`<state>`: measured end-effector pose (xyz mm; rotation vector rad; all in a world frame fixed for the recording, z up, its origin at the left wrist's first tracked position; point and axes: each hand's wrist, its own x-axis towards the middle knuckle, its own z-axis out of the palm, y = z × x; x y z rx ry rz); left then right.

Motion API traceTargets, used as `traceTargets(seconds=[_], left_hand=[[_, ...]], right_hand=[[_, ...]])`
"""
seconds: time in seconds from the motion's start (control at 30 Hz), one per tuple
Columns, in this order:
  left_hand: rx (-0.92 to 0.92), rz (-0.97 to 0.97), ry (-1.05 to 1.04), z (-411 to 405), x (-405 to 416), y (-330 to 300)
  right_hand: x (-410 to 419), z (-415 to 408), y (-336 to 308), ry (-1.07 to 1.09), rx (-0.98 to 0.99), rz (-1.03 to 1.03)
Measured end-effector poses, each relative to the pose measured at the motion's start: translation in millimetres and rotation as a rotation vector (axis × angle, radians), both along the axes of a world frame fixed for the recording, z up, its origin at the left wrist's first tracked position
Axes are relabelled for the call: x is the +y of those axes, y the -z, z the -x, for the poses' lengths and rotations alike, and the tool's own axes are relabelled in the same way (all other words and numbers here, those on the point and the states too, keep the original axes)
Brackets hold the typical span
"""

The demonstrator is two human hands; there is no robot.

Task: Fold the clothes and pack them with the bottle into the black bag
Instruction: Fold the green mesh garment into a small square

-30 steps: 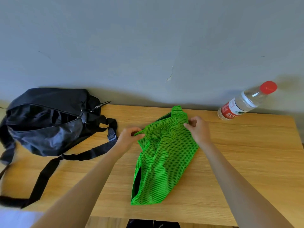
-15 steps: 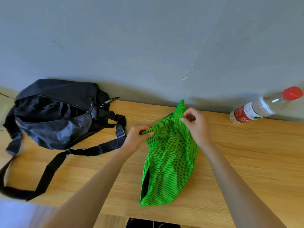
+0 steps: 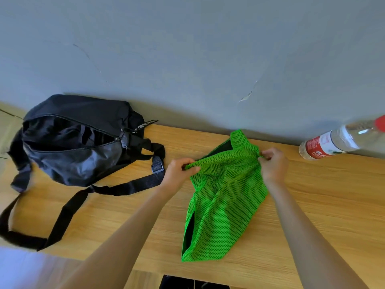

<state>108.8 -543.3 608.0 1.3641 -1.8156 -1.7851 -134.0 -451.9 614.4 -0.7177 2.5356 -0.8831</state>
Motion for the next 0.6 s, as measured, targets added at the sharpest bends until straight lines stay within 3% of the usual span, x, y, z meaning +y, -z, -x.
traceTargets(seconds=[0.1,0.2,0.33,0.47,0.6], left_hand=[[0.003,0.002,-0.001,0.3,0.2,0.6],[0.009,0.005,0.0,0.5,0.6,0.0],[0.006,-0.007,-0.001,1.0,0.3,-0.5],[0.015,-0.002,-0.01,1.1,-0.5,0.2],[0.015,-0.002,-0.006,-0.6,-0.1,0.7]], right_hand=[[-2.6,-4.2,-14.8,-0.028,0.075,0.097],[-5.6,-26.7,-40.0,-0.204,0.144,0.226],[-9.4,-61.3,-53.6,-0.479,0.025,0.263],[-19.4,-79.3,-41.1,-0.593,-0.093,0.216],[-23.7,-70.7,-15.4,-0.589,0.024,0.065]])
